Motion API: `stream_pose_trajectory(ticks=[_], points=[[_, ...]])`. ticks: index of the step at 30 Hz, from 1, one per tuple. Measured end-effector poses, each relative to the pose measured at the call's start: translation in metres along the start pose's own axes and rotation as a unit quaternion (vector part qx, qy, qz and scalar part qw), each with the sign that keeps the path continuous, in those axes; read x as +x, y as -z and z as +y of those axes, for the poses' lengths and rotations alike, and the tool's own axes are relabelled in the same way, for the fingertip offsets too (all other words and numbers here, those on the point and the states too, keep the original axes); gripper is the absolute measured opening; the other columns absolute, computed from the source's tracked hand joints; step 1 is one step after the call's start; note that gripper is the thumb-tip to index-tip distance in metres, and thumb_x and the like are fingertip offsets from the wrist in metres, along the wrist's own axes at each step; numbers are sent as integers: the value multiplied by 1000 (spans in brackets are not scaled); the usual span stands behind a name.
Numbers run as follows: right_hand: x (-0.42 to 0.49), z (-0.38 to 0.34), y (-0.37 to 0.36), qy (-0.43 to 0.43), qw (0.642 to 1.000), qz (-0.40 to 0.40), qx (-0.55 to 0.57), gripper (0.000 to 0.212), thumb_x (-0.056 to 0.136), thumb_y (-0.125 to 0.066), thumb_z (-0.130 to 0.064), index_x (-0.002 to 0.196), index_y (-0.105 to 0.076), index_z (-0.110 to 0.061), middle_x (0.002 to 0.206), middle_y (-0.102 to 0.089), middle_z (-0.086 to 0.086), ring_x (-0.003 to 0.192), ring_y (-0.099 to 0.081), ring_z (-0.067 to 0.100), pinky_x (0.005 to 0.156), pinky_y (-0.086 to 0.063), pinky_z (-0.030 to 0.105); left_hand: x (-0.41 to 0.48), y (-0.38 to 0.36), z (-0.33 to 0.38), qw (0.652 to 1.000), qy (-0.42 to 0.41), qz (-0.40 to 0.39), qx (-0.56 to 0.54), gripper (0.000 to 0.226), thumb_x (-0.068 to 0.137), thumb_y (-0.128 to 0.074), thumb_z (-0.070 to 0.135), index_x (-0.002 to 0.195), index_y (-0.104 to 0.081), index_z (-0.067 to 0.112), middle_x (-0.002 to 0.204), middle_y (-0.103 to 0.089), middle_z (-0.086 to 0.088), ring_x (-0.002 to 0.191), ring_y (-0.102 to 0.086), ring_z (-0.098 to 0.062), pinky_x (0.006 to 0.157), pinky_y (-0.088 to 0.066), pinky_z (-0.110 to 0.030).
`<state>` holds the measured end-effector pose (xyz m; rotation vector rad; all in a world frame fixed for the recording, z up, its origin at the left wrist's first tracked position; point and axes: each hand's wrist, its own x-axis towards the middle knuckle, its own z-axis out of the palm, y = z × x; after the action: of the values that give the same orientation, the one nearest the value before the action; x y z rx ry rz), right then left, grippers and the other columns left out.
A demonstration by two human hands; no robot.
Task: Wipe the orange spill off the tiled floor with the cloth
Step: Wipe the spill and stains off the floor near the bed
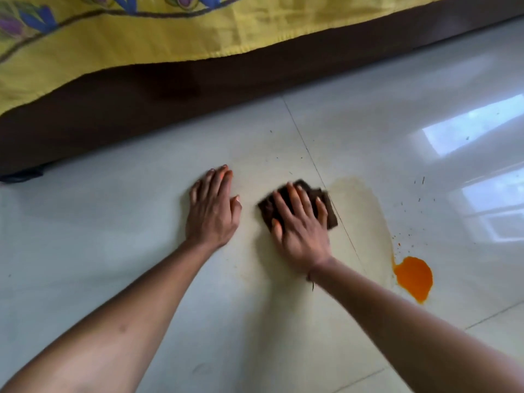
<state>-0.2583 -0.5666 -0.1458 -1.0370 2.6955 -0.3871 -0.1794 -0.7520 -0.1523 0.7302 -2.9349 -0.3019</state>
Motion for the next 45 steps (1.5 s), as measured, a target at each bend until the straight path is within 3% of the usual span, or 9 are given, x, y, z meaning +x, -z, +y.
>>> stream_pose_trajectory(ticks=[4, 10, 15, 20, 25, 31, 36, 41, 45], points=[[117, -18, 11, -32, 999, 17, -5, 60, 93, -31, -44, 151, -27, -29, 161, -15, 6, 148, -7, 21, 117, 0, 47, 4, -2, -1, 1000, 3, 3, -1, 56, 87, -42, 31, 139, -45, 9, 149, -41, -7, 139, -34, -26, 112, -24, -43], [72, -4, 10, 34, 999, -1, 1, 62, 90, -28, -48, 148, -35, -28, 159, -24, 6, 147, -16, 23, 115, -5, 46, 5, 2, 1, 1000, 7, -12, -2, 56, 87, -43, 29, 139, -45, 9, 149, -40, -7, 139, -33, -26, 113, -23, -43], [161, -31, 9, -66, 998, 10, -8, 60, 95, -33, -42, 152, -22, -28, 162, -11, 5, 148, -5, 22, 117, 1, 48, 5, 1, 1, 1000, 10, 1, -27, 53, 88, -42, 25, 138, -44, 8, 148, -41, -8, 138, -33, -25, 113, -23, -43], [84, -16, 9, 87, 996, -9, -19, 63, 89, -26, -47, 149, -31, -28, 160, -20, 4, 148, -11, 21, 117, -5, 47, 8, 3, 3, 995, 80, 28, -59, 53, 86, -38, 20, 136, -46, 3, 144, -44, -14, 133, -40, -28, 111, -30, -44], [112, -43, -2, -18, 1000, 8, -13, 59, 94, -35, -41, 150, -27, -28, 161, -15, 4, 148, -6, 21, 116, 1, 48, 8, 5, -4, 986, 112, 52, -111, 56, 84, -29, 16, 132, -48, -6, 138, -49, -22, 129, -46, -35, 108, -36, -47], [2, -38, -13, 170, 985, -29, -25, 59, 90, -28, -48, 143, -43, -29, 154, -34, 3, 145, -24, 22, 115, -13, 48, -46, 10, -43, 993, 50, 8, -107, 59, 89, -20, 18, 137, -42, -9, 142, -42, -26, 134, -39, -40, 111, -32, -48], [56, -53, -10, 19, 1000, -5, -11, 57, 93, -35, -43, 148, -32, -28, 159, -21, 5, 147, -10, 22, 116, -4, 48, -48, 9, -40, 985, 64, 8, -159, 58, 90, -21, 19, 133, -45, -12, 139, -45, -27, 132, -40, -39, 112, -30, -45], [-51, -67, -28, 175, 984, -14, 6, 54, 90, -36, -44, 140, -49, -25, 150, -41, 7, 142, -31, 26, 113, -21, 50, -50, 14, -62, 990, -4, -24, -140, 55, 91, -23, 15, 133, -44, -13, 141, -43, -29, 133, -41, -39, 114, -25, -36], [-74, -30, -19, 153, 988, -22, -14, 56, 89, -35, -46, 142, -46, -29, 153, -37, 4, 142, -30, 24, 114, -15, 47, -52, 16, -54, 991, 10, -20, -131, 49, 94, -31, 10, 136, -42, -12, 145, -39, -26, 136, -37, -37, 116, -24, -39]])
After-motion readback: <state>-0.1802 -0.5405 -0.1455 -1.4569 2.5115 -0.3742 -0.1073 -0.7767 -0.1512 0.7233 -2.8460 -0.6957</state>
